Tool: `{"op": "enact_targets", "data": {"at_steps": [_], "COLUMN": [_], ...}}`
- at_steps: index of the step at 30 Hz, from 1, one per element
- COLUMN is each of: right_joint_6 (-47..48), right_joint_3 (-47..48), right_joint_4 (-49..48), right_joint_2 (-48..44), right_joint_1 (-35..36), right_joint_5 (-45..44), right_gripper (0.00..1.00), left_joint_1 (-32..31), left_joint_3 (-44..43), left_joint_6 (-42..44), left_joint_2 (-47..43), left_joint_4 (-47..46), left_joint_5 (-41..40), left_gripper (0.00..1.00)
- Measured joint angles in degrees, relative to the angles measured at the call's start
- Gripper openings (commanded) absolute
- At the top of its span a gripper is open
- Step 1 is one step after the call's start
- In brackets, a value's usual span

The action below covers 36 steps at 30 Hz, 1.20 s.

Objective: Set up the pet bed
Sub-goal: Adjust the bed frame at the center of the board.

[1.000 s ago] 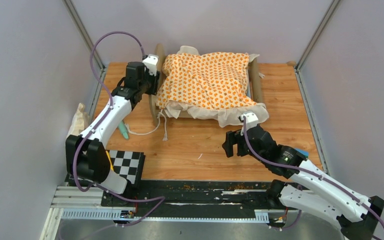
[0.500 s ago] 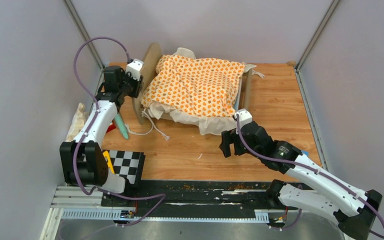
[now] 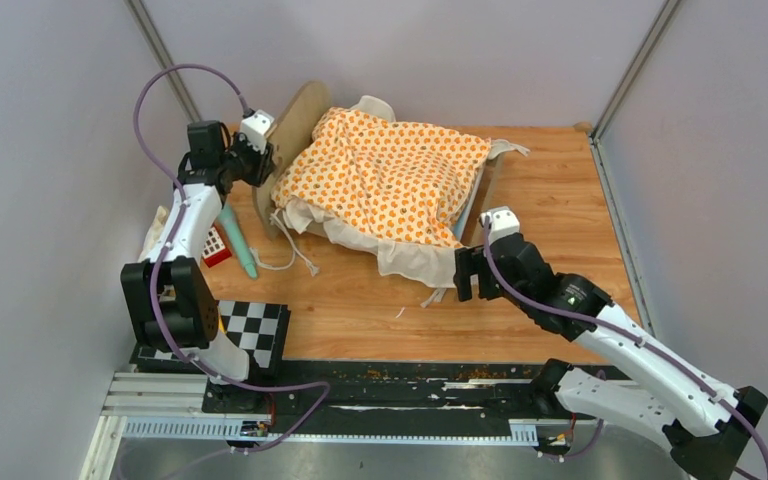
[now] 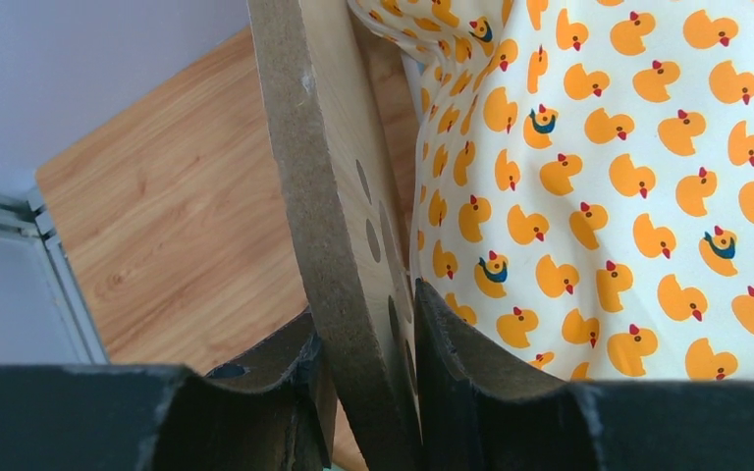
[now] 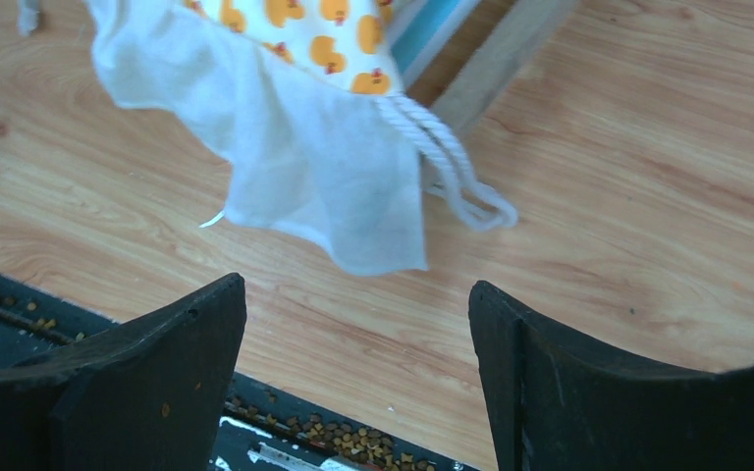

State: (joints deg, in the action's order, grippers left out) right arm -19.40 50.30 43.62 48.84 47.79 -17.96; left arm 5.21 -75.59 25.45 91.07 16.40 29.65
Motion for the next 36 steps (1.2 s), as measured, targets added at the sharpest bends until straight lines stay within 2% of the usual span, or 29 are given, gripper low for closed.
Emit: {"op": "enact_targets", "data": {"at_steps": [1, 3, 4, 5, 11, 16, 19, 23, 25, 27, 29, 32, 34, 36], "right_joint_6": [0.0, 0.09, 0.17, 0.24, 0.57, 0.57, 0.42, -0.52, -1.11, -1.75, -2.34, -3.19, -3.72, -4.17], "right_joint_3": [0.07, 0.31, 0.52, 0.74, 2.82, 3.02, 3.04, 4.22, 4.96, 5.73, 6.54, 7.26, 7.76, 8.33], "right_joint_4": [0.26, 0.52, 0.52, 0.55, 0.68, 1.4, 2.54, 5.51, 6.95, 8.28, 9.49, 10.69, 11.52, 12.37], "right_joint_2": [0.22, 0.94, 1.42, 1.79, 2.25, 0.13, -1.42, -2.14, -2.12, -2.19, -2.54, -4.31, -6.67, -8.76], "right_joint_1": [-1.27, -4.24, -5.64, -6.71, -9.6, -10.78, -11.82, -13.7, -14.8, -16.11, -17.22, -18.03, -18.23, -18.25], "right_joint_5": [0.07, 0.28, 0.52, 0.66, 1.57, 1.36, 0.85, 0.59, 0.68, 0.98, 1.42, 1.62, 1.64, 1.66], "right_gripper": [0.84, 0.84, 0.84, 0.84, 0.84, 0.85, 0.91, 0.95, 0.95, 0.94, 0.93, 0.9, 0.89, 0.88], "left_joint_1": [0.02, 0.02, -0.2, -0.72, -3.69, -4.74, -5.25, -8.46, -15.21, -25.11, -35.43, -46.97, -52.92, -57.22], "left_joint_3": [0.17, 1.97, 3.26, 5.57, 13.11, 14.8, 12.9, 6.93, 6.01, 5.99, 5.97, 3.48, 0.22, -2.05], "left_joint_6": [-0.39, -0.87, -1.07, -2.54, -7.93, -16.65, -21.51, -27.63, -29.62, -30.82, -31.98, -33.24, -34.18, -35.39], "left_joint_2": [0.04, -0.63, -1.29, -2.67, -13.38, -25.0, -29.99, -31.15, -31.63, -31.61, -29.81, -22.88, -15.72, -9.9], "left_joint_4": [-0.57, -3.43, -5.09, -7.37, -11.74, -12.28, -7.72, -0.87, 0.46, 1.03, 0.85, 0.98, 0.94, 1.36], "left_joint_5": [0.2, 0.59, 0.96, 0.94, -4.2, -15.63, -23.12, -29.05, -31.74, -32.89, -33.68, -36.28, -38.97, -41.92], "left_gripper": [0.51, 0.85, 0.95, 0.99, 1.0, 1.0, 1.0, 1.0, 1.0, 0.99, 0.91, 0.78, 0.66, 0.61]}}
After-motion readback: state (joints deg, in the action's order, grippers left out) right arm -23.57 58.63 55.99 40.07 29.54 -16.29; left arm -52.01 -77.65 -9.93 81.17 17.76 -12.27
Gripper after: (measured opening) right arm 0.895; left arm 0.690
